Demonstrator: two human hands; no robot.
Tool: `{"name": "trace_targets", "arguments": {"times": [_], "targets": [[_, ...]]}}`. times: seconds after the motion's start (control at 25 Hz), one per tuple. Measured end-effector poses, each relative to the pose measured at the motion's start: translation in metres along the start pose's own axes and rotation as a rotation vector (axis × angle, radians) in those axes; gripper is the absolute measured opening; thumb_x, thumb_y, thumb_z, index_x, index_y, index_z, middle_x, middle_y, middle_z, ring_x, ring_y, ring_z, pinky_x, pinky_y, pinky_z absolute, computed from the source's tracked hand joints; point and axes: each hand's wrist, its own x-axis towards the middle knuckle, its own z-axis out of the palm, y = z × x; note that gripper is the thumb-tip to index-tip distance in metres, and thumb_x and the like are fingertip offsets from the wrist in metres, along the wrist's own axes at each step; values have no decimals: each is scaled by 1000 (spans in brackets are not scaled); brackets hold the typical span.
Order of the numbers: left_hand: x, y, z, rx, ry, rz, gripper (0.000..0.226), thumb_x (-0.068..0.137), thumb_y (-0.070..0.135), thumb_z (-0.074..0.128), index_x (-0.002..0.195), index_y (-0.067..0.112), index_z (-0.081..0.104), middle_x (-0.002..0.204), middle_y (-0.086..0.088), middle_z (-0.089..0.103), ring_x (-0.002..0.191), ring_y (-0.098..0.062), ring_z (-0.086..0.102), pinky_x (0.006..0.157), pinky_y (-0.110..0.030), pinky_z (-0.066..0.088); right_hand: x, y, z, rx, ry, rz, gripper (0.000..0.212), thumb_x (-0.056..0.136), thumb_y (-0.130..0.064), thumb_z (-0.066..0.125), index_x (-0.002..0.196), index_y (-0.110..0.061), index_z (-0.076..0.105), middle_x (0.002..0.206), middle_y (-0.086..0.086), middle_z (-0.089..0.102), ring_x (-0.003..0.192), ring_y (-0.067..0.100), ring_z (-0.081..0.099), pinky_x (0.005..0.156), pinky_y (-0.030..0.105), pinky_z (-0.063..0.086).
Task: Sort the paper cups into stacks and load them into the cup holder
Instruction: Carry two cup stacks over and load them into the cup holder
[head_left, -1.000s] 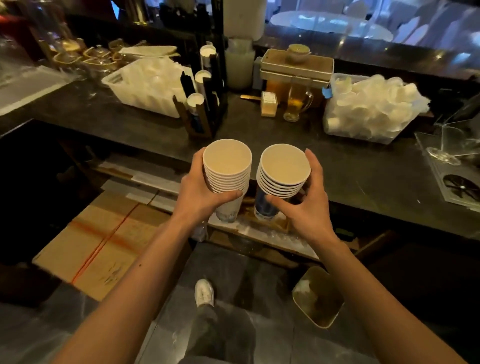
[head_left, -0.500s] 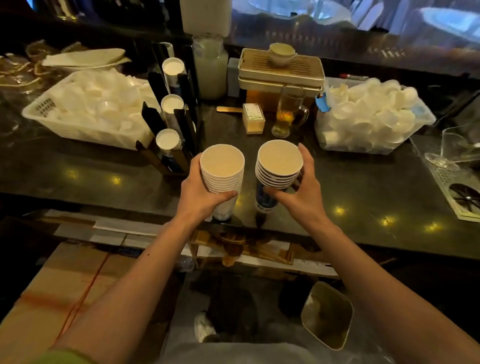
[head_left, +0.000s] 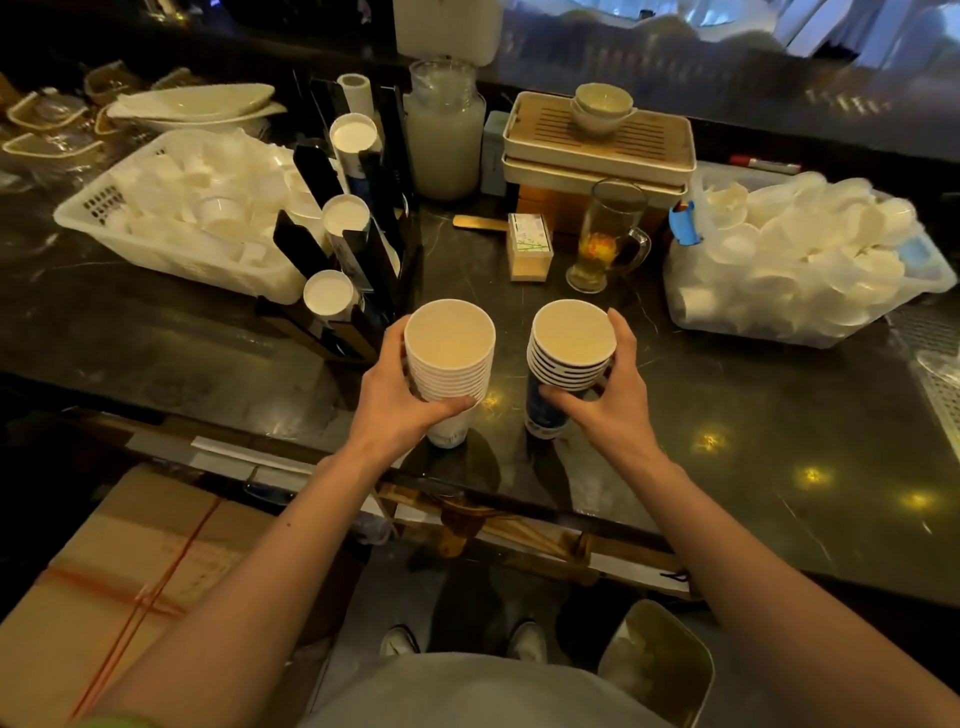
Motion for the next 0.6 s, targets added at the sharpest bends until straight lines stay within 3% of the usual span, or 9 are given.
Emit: {"name": "trace_targets", "arguments": {"times": [0.08, 0.2, 0.28, 0.36, 0.48, 0.6], "targets": [[-2, -1, -1, -6, 0, -6, 103, 58, 38, 91, 141, 37, 30, 127, 28, 45, 122, 8, 40, 93, -7, 34, -2, 2, -1, 5, -1, 7, 114, 68, -31, 88, 149, -46, 10, 141, -30, 30, 136, 1, 29, 114, 48, 34], [-5, -2, -5, -9, -9, -6, 103, 57, 39, 90, 141, 38, 31, 123, 36, 43, 120, 11, 40, 89, 0, 33, -6, -1, -6, -81, 25, 12, 120, 69, -35, 88, 154, -37, 2, 160, -9, 20, 145, 10, 21, 118, 49, 25], [-5, 0, -8, -9, -18, -2, 104, 57, 41, 90, 141, 38, 31, 124, 36, 43, 121, 8, 41, 90, -3, 35, -10, -9, -11, -232, 65, -152, 117, 73, -40, 83, 156, -25, 3, 164, -1, 9, 150, 15, 12, 121, 45, 20], [-5, 5, -12, -2, -30, 13, 105, 55, 45, 89, 142, 38, 31, 123, 37, 44, 118, 11, 43, 91, -4, 36, -13, -23, -12, -368, 47, -427, 104, 79, -41, 76, 156, -20, 8, 164, 4, 8, 151, 19, 9, 122, 40, 15], [-5, 13, -20, -5, -64, 37, 106, 53, 52, 89, 141, 40, 31, 124, 41, 45, 117, 20, 44, 89, -2, 38, -17, -46, 2, -444, -145, -616, 90, 86, -33, 70, 156, -21, 14, 163, 5, 16, 150, 16, 14, 119, 33, 17], [-5, 21, -30, -41, -82, 35, 104, 54, 52, 91, 140, 44, 33, 129, 34, 50, 120, 10, 49, 96, -17, 45, -15, -58, 19, -408, -342, -574, 89, 89, -28, 69, 156, -27, 11, 165, 1, 11, 149, 14, 16, 116, 30, 22]]}}
